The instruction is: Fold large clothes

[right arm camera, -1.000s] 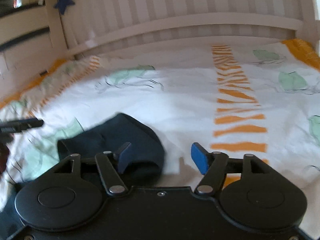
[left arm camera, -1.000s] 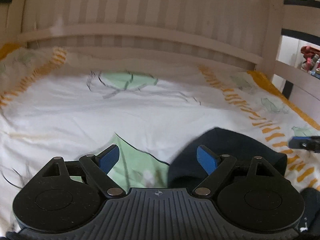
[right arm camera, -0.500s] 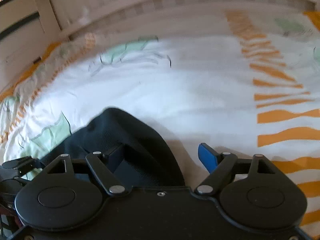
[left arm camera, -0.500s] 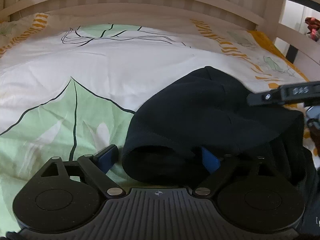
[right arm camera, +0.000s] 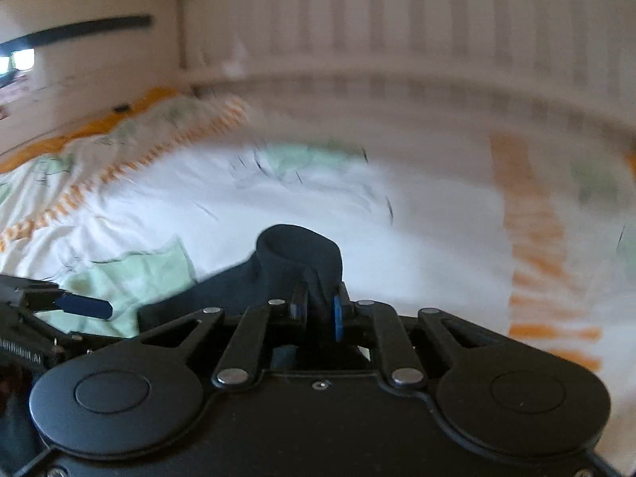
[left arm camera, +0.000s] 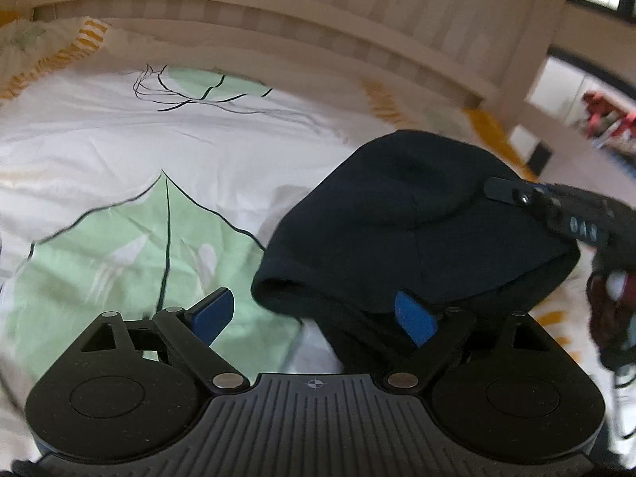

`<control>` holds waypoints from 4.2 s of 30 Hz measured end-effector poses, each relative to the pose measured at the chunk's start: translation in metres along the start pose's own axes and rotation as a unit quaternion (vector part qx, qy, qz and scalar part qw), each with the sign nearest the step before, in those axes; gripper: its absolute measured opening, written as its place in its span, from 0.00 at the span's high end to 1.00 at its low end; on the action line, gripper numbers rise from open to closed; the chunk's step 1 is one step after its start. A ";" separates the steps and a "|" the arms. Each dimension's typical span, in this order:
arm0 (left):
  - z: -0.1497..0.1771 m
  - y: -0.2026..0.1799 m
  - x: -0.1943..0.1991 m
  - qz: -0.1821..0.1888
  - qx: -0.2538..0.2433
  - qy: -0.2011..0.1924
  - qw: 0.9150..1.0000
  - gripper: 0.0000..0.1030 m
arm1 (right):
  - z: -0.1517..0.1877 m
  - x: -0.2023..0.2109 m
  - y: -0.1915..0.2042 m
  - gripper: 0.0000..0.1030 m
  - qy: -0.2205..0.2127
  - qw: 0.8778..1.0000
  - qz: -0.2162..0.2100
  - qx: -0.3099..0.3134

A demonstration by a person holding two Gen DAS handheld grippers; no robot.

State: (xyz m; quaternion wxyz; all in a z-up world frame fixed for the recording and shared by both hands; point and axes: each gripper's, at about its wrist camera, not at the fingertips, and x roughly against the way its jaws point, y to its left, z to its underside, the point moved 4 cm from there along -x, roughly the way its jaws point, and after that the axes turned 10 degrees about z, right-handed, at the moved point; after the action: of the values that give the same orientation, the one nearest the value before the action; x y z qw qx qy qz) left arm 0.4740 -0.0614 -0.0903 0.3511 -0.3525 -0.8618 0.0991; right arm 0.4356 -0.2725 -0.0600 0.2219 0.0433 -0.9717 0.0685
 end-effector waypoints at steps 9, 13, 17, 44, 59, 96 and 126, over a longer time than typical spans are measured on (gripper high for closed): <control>0.047 -0.026 0.072 0.062 0.084 0.011 0.994 0.13 | 0.037 0.154 0.055 0.83 -0.109 0.970 -0.006 0.219; 0.068 -0.034 0.094 0.063 0.094 0.018 0.993 0.12 | 0.087 0.199 0.092 0.83 -0.094 0.949 -0.040 0.297; 0.080 -0.042 0.108 0.071 0.099 0.020 0.992 0.10 | 0.135 0.226 0.119 0.83 -0.060 0.936 -0.074 0.339; 0.038 -0.157 0.048 0.043 -0.028 0.071 0.996 0.00 | 0.107 0.193 -0.018 0.18 0.075 0.957 -0.025 -0.278; 0.094 -0.118 0.019 0.076 -0.003 0.130 0.989 0.00 | 0.068 0.143 -0.020 0.80 0.077 0.978 -0.014 -0.193; 0.110 -0.072 0.137 0.048 0.090 0.053 0.993 0.00 | 0.153 0.241 -0.001 0.29 0.133 0.936 -0.119 -0.305; 0.149 -0.025 0.116 0.054 0.177 0.070 0.980 0.89 | 0.163 0.217 -0.014 0.72 0.140 0.947 -0.026 -0.288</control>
State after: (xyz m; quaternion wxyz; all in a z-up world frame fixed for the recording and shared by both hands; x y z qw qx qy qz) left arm 0.3010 0.0102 -0.1266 0.4618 -0.3370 -0.7833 0.2440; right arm 0.1728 -0.3231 -0.1087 0.3603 -0.0069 -0.9078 -0.2144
